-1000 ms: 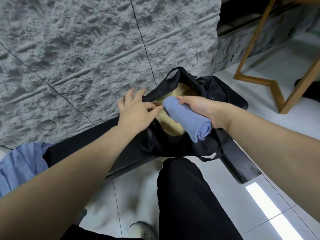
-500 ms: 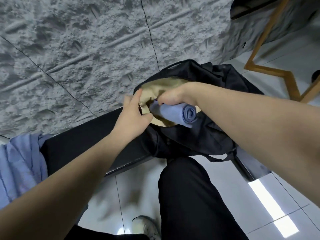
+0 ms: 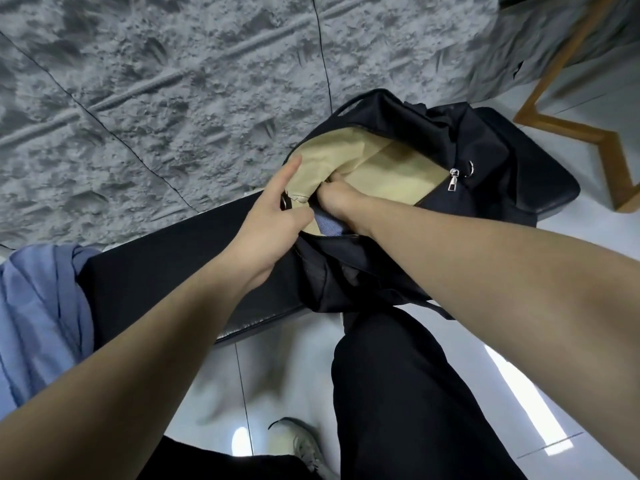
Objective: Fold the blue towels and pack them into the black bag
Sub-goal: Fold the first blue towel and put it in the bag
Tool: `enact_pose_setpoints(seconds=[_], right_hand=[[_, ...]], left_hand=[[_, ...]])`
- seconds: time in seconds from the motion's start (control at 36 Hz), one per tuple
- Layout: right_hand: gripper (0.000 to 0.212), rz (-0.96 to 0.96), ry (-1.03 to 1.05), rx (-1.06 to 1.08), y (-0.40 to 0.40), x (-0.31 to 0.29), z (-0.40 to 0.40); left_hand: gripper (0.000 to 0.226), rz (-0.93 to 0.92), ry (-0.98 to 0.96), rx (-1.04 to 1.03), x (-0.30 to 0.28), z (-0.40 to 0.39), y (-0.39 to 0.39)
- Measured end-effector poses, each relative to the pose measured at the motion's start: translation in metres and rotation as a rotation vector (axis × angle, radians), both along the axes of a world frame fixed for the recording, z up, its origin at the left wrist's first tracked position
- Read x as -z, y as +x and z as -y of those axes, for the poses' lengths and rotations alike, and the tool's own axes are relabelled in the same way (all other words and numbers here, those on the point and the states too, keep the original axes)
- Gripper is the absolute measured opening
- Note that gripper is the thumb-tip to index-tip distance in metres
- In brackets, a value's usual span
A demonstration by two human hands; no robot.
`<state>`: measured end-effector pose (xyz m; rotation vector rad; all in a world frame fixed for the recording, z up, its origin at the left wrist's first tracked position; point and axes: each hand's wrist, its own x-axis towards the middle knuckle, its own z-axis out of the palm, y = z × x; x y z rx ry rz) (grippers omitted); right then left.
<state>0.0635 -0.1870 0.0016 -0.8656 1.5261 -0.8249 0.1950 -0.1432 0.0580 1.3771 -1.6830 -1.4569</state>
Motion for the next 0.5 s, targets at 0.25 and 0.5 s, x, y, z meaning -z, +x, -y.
enact_pose_setpoints(seconds=[0.25,0.5], right_hand=[[0.073,0.005,0.017,-0.072,0.001,0.0,-0.002],[0.025,0.056,0.232,-0.201,-0.022,-0.012,-0.02]], left_hand=[[0.072,-0.131,-0.07,-0.129,0.001,-0.007,0.006],[0.072,-0.12,0.384,-0.348,0.022,-0.016,0.015]])
